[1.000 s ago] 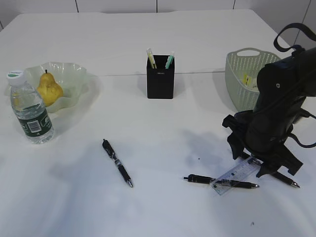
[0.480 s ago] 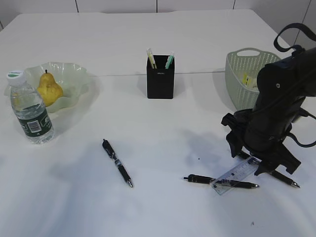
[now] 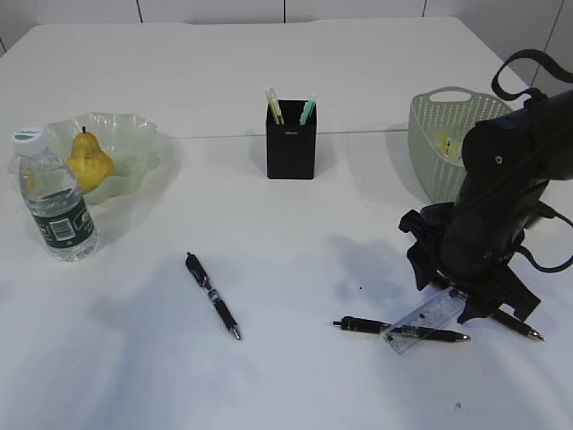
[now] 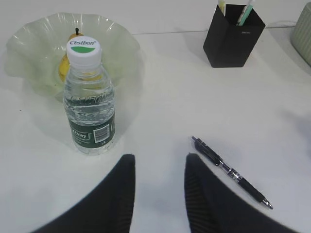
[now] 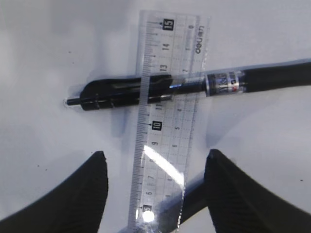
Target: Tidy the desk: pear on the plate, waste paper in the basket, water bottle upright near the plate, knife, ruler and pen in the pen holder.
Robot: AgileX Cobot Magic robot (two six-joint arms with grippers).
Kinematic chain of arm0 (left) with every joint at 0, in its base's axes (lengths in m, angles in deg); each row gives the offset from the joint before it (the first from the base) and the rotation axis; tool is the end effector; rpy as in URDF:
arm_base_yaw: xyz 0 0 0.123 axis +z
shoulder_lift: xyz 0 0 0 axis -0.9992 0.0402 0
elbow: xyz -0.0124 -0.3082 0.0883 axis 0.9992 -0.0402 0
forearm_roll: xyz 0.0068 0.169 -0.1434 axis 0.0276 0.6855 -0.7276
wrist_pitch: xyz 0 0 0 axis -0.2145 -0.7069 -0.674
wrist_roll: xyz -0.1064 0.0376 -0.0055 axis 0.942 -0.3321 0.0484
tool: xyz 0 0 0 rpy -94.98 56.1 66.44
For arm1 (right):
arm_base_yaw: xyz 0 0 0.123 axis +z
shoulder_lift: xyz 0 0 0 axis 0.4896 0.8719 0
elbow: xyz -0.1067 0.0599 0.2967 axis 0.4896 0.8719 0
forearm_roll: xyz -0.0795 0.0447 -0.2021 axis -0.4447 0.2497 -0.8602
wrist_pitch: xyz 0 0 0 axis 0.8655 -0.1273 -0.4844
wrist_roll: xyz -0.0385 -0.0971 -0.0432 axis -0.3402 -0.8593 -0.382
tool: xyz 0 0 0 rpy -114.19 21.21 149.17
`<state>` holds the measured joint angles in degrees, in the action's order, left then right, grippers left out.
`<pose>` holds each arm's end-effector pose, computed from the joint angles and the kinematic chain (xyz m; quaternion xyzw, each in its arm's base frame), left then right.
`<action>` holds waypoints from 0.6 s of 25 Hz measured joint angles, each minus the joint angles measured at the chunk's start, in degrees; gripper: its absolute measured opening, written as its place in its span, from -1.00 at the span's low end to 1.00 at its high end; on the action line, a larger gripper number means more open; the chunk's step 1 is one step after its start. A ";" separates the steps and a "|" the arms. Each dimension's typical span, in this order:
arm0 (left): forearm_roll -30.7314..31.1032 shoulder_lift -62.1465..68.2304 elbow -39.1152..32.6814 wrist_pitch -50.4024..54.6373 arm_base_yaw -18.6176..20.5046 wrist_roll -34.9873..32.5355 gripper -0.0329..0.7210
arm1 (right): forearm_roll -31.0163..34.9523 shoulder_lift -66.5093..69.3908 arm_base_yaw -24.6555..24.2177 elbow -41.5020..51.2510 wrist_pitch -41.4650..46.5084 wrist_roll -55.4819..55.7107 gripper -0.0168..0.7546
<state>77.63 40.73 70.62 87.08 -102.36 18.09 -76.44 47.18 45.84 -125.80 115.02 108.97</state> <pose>0.1373 -0.0366 0.2988 0.0282 0.8548 -0.1177 0.5047 0.3176 0.0880 0.1733 0.4509 0.8897 0.0266 0.0666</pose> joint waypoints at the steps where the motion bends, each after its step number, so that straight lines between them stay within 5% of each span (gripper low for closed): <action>1: 0.00 0.00 0.00 0.00 0.00 0.00 -0.28 | 0.00 0.00 0.00 0.00 -0.02 0.00 0.32; 15: 0.00 0.00 0.00 0.00 0.00 0.00 -0.28 | 0.08 0.90 0.00 0.00 -0.23 0.04 0.32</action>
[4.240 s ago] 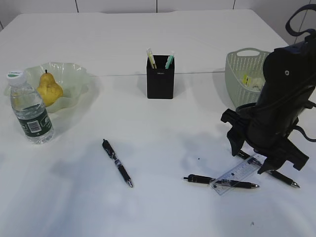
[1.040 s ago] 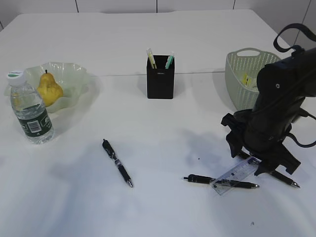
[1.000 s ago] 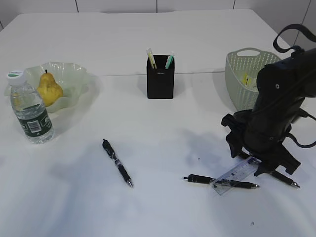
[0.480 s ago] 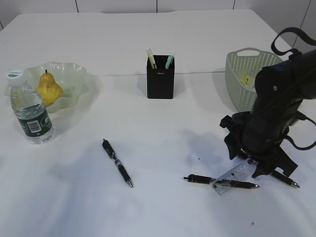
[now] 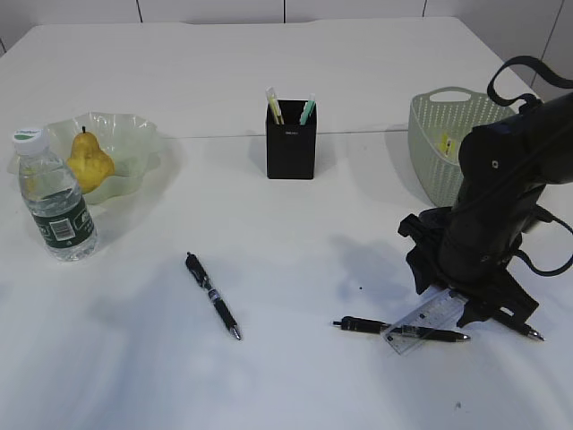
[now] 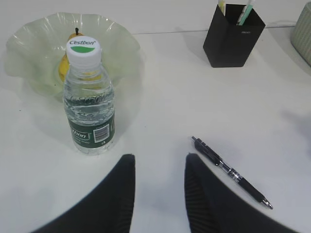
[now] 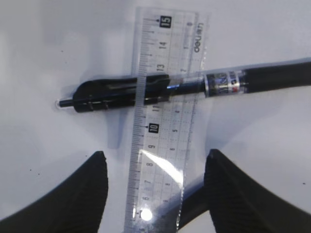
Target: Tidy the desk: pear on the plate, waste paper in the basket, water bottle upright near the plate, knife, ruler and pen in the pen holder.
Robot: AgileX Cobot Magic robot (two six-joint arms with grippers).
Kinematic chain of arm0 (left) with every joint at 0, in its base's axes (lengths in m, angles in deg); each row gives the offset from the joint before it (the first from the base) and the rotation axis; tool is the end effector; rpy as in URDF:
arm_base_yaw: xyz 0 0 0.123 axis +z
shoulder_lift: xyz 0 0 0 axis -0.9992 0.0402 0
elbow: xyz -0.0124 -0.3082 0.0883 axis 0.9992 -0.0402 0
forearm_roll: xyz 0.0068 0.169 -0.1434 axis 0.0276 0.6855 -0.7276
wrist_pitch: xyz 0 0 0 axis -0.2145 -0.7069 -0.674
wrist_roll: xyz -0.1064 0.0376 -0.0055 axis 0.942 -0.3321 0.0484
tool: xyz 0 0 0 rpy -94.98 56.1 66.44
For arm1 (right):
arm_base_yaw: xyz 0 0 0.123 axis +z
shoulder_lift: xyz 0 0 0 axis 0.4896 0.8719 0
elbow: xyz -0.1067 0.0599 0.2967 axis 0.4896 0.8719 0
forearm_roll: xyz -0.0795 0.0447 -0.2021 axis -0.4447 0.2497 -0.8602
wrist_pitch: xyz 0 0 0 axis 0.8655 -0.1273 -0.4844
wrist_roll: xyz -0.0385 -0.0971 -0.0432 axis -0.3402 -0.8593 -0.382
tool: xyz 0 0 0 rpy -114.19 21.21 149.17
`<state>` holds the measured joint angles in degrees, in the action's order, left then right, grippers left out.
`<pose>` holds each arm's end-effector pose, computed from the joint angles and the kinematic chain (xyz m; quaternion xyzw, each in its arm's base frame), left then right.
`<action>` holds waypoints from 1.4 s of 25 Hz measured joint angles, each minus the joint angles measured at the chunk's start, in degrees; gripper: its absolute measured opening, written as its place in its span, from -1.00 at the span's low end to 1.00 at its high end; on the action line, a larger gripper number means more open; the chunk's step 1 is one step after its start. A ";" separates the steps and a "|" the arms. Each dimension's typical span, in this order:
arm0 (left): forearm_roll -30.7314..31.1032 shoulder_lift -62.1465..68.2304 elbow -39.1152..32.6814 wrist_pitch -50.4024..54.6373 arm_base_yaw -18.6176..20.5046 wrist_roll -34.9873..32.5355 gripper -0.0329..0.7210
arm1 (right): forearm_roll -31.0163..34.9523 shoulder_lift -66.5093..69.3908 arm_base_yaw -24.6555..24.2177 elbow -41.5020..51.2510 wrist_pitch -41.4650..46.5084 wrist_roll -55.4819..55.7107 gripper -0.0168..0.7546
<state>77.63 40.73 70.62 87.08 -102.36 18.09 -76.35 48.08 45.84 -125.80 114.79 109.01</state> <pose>0.1373 -0.0366 0.2988 0.0282 0.8548 -0.1177 0.5047 0.3187 0.0885 0.1681 0.4516 0.8898 0.0230 0.0618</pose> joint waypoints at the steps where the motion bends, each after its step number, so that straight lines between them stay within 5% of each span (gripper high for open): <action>1: 0.00 0.00 0.00 0.00 0.00 0.00 -0.28 | 0.00 0.00 0.00 0.00 0.00 0.00 0.32; 35: 0.00 0.00 0.00 0.07 0.00 0.00 -0.28 | 0.00 1.07 0.00 0.00 -0.09 0.09 0.32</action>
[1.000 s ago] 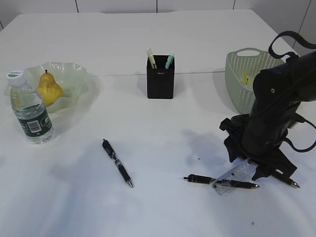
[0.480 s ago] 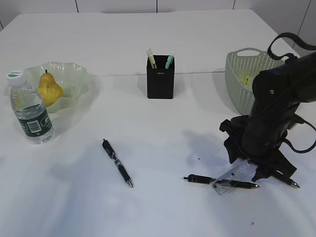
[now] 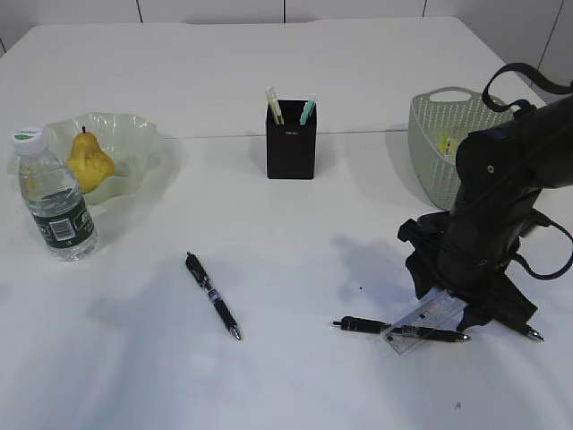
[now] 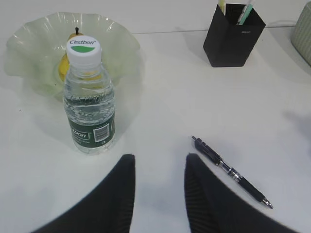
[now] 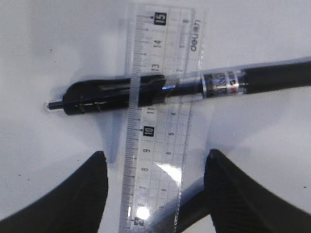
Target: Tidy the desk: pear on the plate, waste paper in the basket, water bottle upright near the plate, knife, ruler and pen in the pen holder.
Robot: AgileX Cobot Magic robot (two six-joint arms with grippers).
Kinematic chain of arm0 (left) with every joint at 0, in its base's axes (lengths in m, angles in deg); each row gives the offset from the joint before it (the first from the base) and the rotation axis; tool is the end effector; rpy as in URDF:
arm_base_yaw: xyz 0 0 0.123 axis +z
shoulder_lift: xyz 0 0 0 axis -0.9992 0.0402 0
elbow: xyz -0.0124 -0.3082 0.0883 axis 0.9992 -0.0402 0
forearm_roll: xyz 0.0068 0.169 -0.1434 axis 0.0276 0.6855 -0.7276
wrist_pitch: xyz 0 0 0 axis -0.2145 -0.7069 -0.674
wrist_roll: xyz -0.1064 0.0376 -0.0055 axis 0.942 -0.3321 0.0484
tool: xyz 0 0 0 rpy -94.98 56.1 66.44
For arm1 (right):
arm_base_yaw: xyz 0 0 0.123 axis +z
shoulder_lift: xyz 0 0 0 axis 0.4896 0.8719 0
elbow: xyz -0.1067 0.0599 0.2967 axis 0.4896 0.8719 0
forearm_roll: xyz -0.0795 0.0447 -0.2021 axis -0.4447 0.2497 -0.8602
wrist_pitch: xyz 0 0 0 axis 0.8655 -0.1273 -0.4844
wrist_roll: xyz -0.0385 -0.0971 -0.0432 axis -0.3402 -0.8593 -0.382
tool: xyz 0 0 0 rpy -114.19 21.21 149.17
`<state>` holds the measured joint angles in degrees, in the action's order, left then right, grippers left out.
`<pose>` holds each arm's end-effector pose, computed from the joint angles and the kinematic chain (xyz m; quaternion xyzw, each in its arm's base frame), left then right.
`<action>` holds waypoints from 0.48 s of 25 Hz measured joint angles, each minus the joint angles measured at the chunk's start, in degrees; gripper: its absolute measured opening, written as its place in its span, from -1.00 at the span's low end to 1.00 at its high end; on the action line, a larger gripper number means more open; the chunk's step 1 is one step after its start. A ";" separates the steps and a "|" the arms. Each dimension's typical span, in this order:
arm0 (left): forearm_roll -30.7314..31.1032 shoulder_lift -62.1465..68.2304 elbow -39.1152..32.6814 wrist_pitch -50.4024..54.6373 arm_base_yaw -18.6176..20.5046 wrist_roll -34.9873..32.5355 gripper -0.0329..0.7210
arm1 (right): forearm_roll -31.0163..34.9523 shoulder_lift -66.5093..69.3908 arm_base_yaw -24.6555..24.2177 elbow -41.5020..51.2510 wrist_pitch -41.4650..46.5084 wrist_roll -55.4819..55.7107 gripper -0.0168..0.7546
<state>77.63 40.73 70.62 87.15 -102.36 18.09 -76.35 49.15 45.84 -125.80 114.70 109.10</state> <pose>0.1372 -0.0366 0.2987 0.0282 0.8551 -0.1176 0.5042 0.3197 0.0888 0.1619 0.4523 0.8900 0.0172 0.0556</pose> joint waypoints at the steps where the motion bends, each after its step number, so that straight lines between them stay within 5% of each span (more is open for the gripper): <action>1: 0.00 0.00 0.00 0.00 0.00 0.00 -0.28 | 0.00 0.00 0.00 0.00 0.00 0.00 0.32; 12: 0.00 0.00 0.00 0.05 0.00 0.00 -0.28 | 0.00 0.00 0.00 0.00 -0.14 0.00 0.32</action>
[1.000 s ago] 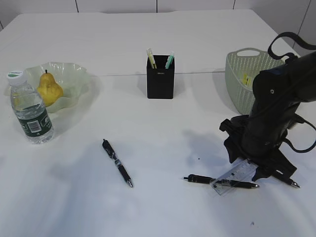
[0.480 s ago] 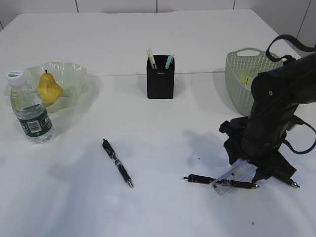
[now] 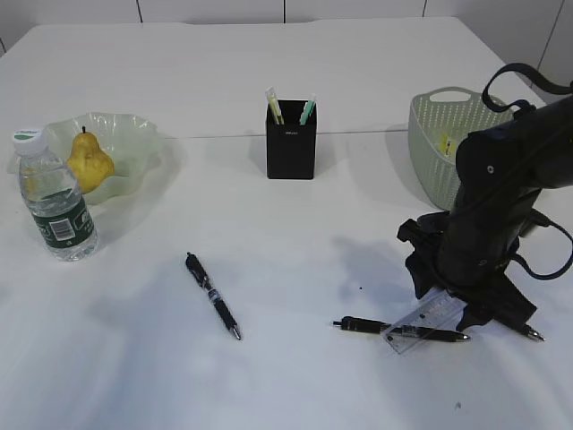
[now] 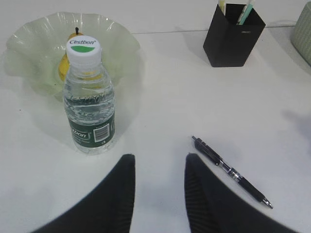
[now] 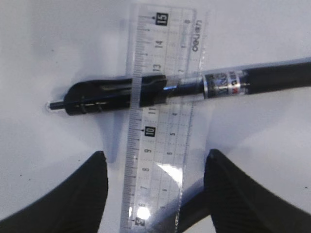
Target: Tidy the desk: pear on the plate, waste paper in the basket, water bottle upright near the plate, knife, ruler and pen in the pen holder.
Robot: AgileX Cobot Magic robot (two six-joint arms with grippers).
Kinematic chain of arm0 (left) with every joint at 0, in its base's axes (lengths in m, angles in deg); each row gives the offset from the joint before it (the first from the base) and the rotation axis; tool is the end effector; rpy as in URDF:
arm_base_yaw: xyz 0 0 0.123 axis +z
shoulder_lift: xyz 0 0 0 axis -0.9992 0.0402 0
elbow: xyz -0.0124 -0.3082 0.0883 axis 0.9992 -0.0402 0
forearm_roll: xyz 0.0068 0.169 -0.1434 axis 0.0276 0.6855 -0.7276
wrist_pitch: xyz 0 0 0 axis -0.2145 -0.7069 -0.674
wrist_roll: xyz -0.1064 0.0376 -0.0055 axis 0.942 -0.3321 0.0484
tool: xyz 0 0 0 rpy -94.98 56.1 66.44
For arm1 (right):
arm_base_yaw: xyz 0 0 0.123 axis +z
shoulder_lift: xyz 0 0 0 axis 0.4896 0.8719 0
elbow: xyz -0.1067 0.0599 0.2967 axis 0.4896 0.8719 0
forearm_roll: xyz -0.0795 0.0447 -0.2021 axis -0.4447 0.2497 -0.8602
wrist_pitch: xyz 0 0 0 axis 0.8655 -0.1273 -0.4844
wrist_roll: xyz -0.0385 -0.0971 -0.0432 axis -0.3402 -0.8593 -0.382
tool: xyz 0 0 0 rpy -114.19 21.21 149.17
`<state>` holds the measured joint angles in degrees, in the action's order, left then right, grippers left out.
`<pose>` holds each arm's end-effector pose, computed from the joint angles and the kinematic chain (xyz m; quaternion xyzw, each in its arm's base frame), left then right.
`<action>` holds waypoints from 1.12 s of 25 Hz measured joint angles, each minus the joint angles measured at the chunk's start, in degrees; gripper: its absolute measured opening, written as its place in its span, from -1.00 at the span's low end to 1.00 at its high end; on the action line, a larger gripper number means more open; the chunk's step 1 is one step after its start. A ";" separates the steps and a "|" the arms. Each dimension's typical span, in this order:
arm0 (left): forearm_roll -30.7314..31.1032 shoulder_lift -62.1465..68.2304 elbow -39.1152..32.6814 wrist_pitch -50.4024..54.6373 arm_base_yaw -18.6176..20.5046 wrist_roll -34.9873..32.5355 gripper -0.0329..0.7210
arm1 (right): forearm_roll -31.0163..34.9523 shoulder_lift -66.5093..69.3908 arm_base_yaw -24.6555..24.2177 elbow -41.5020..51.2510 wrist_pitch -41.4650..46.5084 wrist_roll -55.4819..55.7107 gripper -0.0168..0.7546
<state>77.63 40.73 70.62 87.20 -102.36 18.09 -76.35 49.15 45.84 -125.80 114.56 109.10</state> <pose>0.1372 -0.0366 0.2986 0.0282 0.8553 -0.1175 0.5038 0.3199 0.0889 0.1620 0.4523 0.8899 0.0181 0.0564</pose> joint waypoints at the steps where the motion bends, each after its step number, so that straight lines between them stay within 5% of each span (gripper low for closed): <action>1: 0.00 0.00 0.00 0.00 0.00 0.00 -0.28 | 0.00 0.04 0.00 0.00 0.00 0.00 0.32; 7: 0.00 0.00 0.00 0.00 0.00 0.00 -0.28 | 0.00 0.13 0.00 0.00 0.00 0.04 0.30; 14: 0.00 0.00 0.00 0.00 0.00 0.00 -0.28 | 0.00 0.13 0.00 0.00 0.00 0.04 0.01; 28: 0.00 0.00 0.00 0.00 0.00 0.00 -0.28 | 0.00 0.26 0.00 0.00 0.00 0.04 -0.03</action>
<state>77.63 40.73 70.62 87.20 -102.36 18.09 -76.35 49.41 45.84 -125.80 114.56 109.14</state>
